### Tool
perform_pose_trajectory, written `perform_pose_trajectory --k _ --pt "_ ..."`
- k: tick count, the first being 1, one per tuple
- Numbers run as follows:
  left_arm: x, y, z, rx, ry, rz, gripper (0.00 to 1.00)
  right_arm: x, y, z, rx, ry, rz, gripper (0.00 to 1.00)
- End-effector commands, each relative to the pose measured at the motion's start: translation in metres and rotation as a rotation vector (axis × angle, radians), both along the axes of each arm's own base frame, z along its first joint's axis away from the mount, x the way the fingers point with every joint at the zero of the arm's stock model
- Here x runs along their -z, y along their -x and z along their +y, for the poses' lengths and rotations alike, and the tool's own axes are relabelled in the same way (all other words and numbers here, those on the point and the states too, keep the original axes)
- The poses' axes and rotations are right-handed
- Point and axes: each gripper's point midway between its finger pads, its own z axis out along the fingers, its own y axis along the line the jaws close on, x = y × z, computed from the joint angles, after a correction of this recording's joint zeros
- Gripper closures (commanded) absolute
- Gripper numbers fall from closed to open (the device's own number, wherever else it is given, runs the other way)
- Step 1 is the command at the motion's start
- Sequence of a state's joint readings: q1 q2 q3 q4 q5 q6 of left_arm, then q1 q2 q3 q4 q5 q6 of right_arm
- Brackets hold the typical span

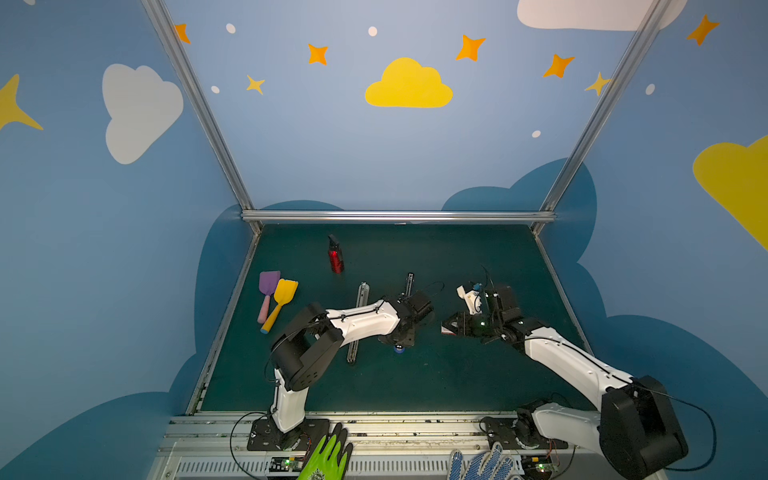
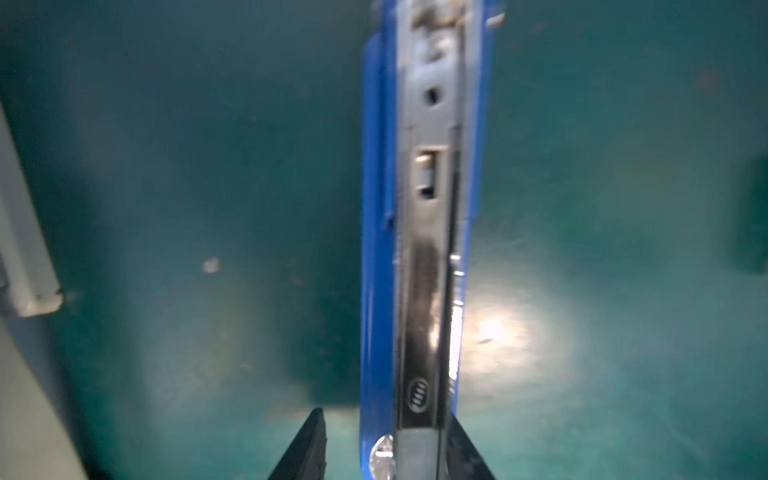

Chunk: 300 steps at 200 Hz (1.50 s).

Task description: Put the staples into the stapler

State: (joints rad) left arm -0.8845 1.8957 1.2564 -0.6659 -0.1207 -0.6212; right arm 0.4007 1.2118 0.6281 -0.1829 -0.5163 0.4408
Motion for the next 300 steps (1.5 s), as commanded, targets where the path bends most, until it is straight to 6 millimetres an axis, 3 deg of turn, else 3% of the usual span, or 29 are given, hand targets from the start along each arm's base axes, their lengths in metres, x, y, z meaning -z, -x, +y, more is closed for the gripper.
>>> perform_pose_trajectory --k 1,23,52,95,145,186,222,264,300 --pt "-0.005 -0.004 0.029 -0.04 -0.057 -0.012 0.57 -0.002 -0.004 0.0 0.003 -0.007 -0.004 0.75" --pt "-0.009 -0.012 0.033 -0.043 -0.054 -0.016 0.57 -0.002 -0.005 0.001 0.003 -0.009 -0.003 0.75" --pt "-0.021 -0.028 0.014 0.003 -0.023 -0.042 0.56 -0.005 -0.007 -0.002 0.01 -0.008 -0.013 0.75" --pt "-0.032 -0.07 -0.017 0.046 0.018 -0.067 0.52 -0.011 -0.008 -0.009 0.025 -0.004 -0.018 0.72" --pt "-0.025 -0.121 -0.031 0.046 0.05 -0.072 0.49 -0.013 -0.008 -0.019 0.048 -0.012 -0.017 0.7" --pt "-0.016 -0.149 -0.038 0.059 0.037 -0.067 0.46 -0.013 -0.008 -0.021 0.053 -0.018 -0.012 0.7" --pt "-0.012 -0.155 -0.049 0.096 0.058 -0.043 0.56 -0.01 -0.009 -0.023 0.058 -0.019 -0.004 0.7" --pt "-0.009 -0.141 -0.071 0.154 0.128 0.0 0.67 -0.009 -0.011 -0.025 0.071 -0.024 -0.003 0.7" --pt "-0.008 -0.128 -0.083 0.201 0.13 -0.008 0.65 -0.005 -0.014 -0.03 0.097 -0.04 0.015 0.69"
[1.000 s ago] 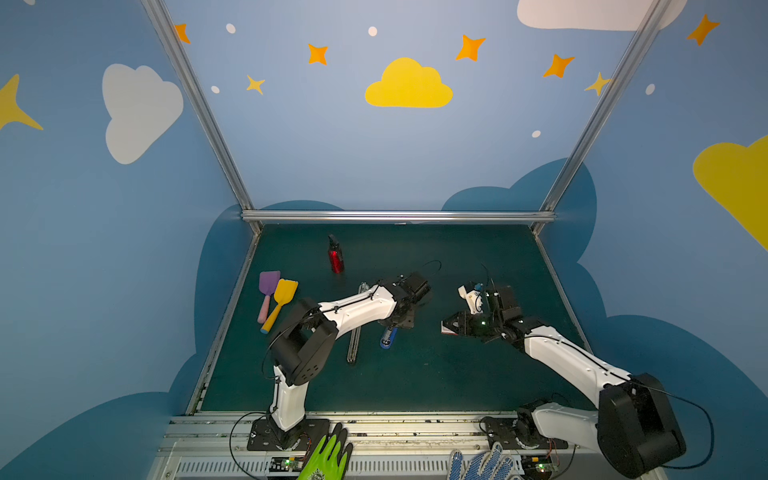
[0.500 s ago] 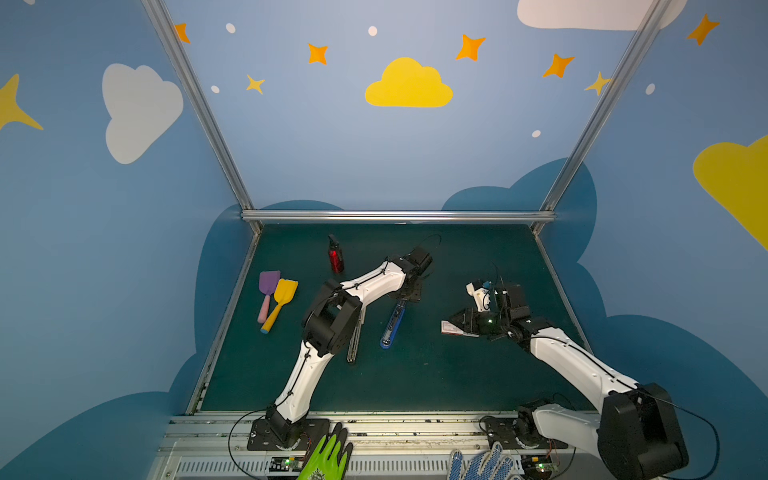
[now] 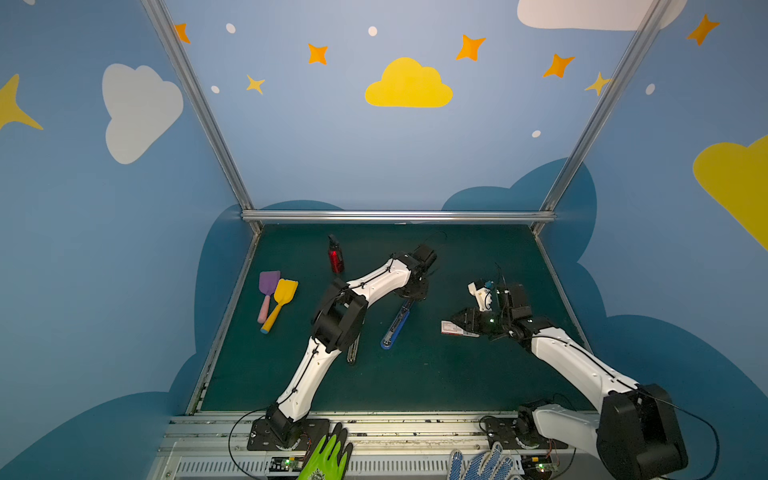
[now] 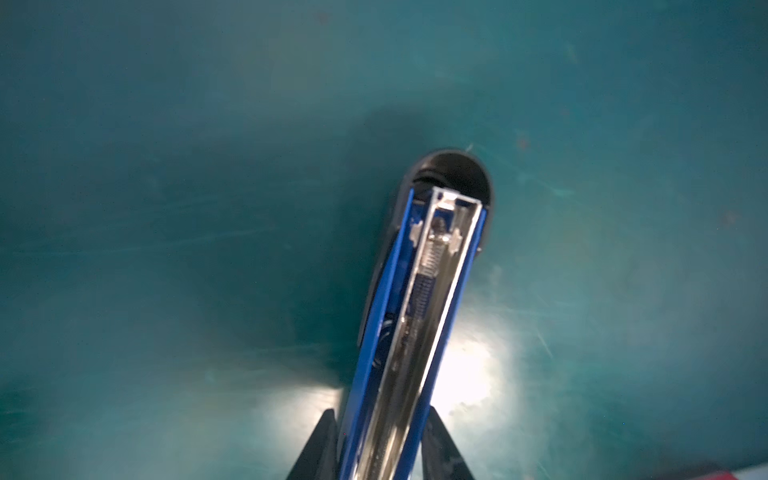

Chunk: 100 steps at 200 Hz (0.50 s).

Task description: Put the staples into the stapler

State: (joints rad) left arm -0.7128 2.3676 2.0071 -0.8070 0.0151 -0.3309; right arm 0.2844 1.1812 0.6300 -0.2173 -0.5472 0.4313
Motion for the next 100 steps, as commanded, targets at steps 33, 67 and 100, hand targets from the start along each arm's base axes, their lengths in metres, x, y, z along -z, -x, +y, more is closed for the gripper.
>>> perform_pose_trajectory --k 33,67,100 --pt "0.012 0.023 -0.016 0.076 -0.01 0.041 0.67 0.006 -0.005 -0.007 0.043 -0.049 0.043 0.63" --pt "0.007 0.026 -0.023 0.095 -0.006 0.027 0.82 0.011 -0.015 -0.018 0.1 -0.082 0.073 0.61" --pt "-0.005 0.032 -0.027 0.122 -0.021 -0.022 0.9 0.015 -0.03 -0.026 0.148 -0.152 0.11 0.58"
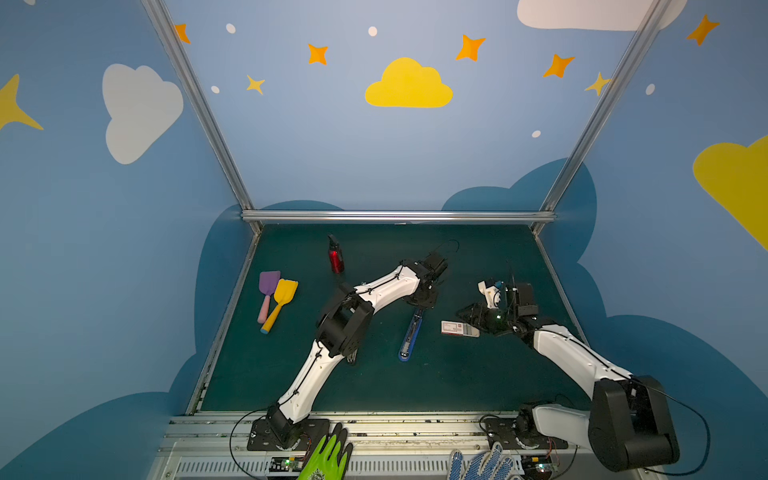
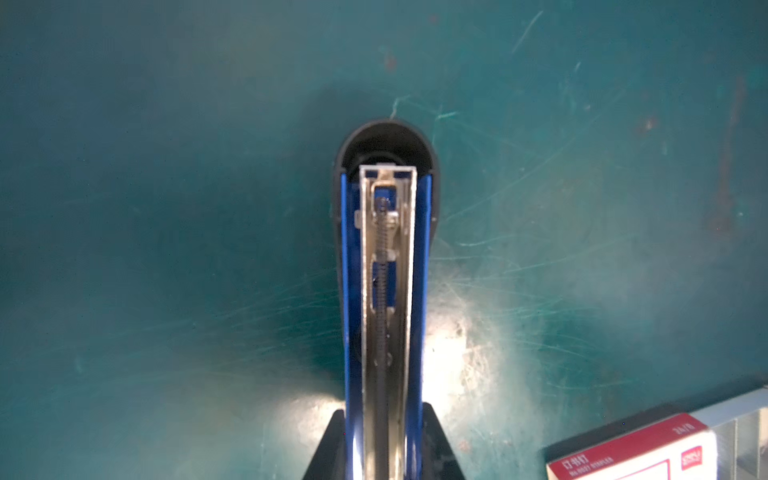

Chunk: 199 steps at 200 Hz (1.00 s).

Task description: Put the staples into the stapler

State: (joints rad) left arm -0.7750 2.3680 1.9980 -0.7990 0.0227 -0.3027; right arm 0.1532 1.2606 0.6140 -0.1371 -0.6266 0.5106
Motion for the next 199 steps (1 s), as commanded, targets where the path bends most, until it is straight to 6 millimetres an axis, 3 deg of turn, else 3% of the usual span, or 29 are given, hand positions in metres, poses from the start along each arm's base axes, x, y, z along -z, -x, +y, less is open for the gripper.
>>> perform_pose_trajectory --k 1,67,81,135,199 --pt "-0.008 0.009 -0.001 0.032 -0.018 -0.025 0.9 0.003 -0.009 -0.001 0.023 -0.069 0.027 0.58" --pt "-0.044 0.023 -0.005 0.081 0.05 -0.131 0.93 0.011 -0.045 0.005 0.039 -0.196 0.077 0.47" --pt "-0.05 0.026 -0.007 0.094 0.068 -0.151 0.94 0.004 -0.059 0.01 0.026 -0.23 0.062 0.46" --pt "-0.058 0.033 -0.011 0.112 0.098 -0.173 0.94 0.003 -0.086 0.026 0.006 -0.333 0.042 0.41" --pt "-0.062 0.034 -0.015 0.126 0.113 -0.18 0.94 0.009 -0.098 0.052 -0.054 -0.351 0.045 0.41"
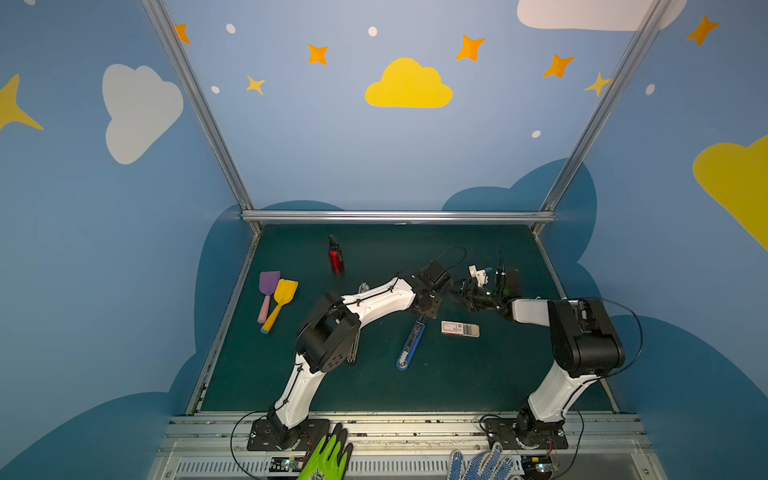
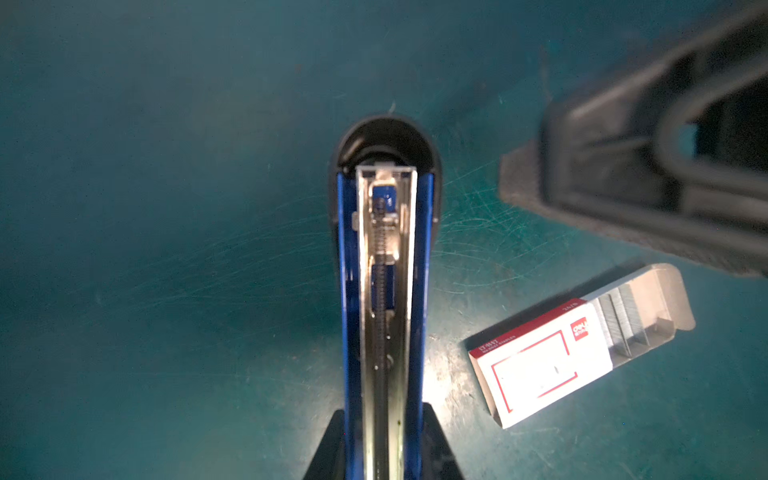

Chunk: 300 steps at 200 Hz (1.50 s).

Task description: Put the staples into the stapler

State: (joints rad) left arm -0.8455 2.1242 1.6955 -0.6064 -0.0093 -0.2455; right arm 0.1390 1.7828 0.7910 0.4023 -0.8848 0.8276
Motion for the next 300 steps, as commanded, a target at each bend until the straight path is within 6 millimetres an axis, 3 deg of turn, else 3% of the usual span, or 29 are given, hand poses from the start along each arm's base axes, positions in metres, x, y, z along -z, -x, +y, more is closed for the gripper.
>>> perform_pose_trajectory --k 1,85,139,159,192,211,242,274,300 --pt "-0.025 -0.004 -0.009 0.017 0.055 -0.049 0.94 -0.008 -0.008 0.012 -0.033 -0.022 -0.041 0.41" --pt "-0.031 -0.005 -0.012 0.023 0.076 -0.058 0.95 0.007 -0.014 0.033 -0.073 -0.053 -0.022 0.43" --pt "-0.032 -0.005 -0.011 0.024 0.077 -0.059 0.94 0.001 -0.014 0.036 -0.086 -0.075 -0.053 0.63" --pt "-0.032 -0.006 -0.011 0.02 0.074 -0.063 0.89 0.002 -0.014 0.035 -0.087 -0.076 -0.053 0.69" --pt "-0.034 -0.005 -0.006 -0.002 0.072 -0.076 0.7 0.001 -0.016 0.03 -0.073 -0.075 -0.068 0.75" --pt "-0.038 -0.003 0.001 -0.024 0.077 -0.086 0.6 -0.002 -0.018 0.026 -0.066 -0.073 -0.082 0.75" --pt "-0.045 0.007 0.025 -0.08 0.08 -0.116 0.53 -0.003 -0.02 0.021 -0.055 -0.049 -0.097 0.76" --pt "-0.05 0.028 0.06 -0.15 0.125 -0.172 0.51 -0.004 -0.025 0.015 -0.031 -0.048 -0.105 0.76" --pt "-0.055 0.049 0.082 -0.18 0.273 -0.257 0.5 -0.005 -0.027 0.014 -0.029 -0.048 -0.11 0.76"
